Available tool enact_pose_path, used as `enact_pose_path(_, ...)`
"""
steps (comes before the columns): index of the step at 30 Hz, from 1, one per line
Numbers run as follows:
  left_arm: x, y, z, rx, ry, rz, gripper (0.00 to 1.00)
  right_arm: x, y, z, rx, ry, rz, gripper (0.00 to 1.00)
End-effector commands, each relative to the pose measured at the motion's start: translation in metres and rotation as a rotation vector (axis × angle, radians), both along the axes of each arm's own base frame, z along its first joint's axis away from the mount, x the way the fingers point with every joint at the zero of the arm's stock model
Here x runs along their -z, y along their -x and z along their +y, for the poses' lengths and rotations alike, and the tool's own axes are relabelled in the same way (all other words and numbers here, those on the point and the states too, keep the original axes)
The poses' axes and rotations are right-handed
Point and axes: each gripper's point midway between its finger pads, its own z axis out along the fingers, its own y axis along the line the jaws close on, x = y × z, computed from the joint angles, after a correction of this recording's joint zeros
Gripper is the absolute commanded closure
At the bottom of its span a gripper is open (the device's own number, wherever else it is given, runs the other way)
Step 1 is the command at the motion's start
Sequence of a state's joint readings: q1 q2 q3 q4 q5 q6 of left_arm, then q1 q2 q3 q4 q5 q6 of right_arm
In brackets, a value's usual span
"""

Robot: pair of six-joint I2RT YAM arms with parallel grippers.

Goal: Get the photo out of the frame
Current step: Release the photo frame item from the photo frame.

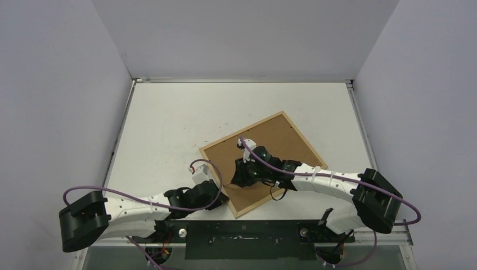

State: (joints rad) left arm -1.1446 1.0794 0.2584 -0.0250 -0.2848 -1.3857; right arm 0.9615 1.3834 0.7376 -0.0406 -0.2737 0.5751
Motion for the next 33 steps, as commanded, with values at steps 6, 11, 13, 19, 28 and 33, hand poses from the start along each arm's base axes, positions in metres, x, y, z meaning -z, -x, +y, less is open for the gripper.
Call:
enact_pose_path(6,0.068,0.040,0.083,0.049,-0.353,0.142,1.00,-0.022,0.056,0.049,-0.166,-0.071,0.047,1.00)
enact_pose_path(11,0.068,0.041,0.084,0.048,-0.353,0.141,1.00,-0.028,0.065,0.060,-0.181,-0.069,0.031,1.00)
enact_pose_path(13,0.068,0.040,0.084,0.047,-0.352,0.140,1.00,-0.031,0.068,0.064,-0.192,-0.076,0.027,1.00)
enact_pose_path(19,0.068,0.041,0.085,0.045,-0.353,0.141,1.00,-0.057,0.066,0.066,-0.188,-0.124,-0.006,1.00)
enact_pose_path(28,0.054,0.034,0.072,0.041,-0.285,0.102,0.85,-0.072,-0.012,-0.018,0.139,-0.097,-0.073,1.00)
enact_pose_path(33,0.019,0.022,0.054,0.040,-0.178,0.024,0.56,-0.073,-0.030,-0.056,0.229,-0.078,-0.080,1.00)
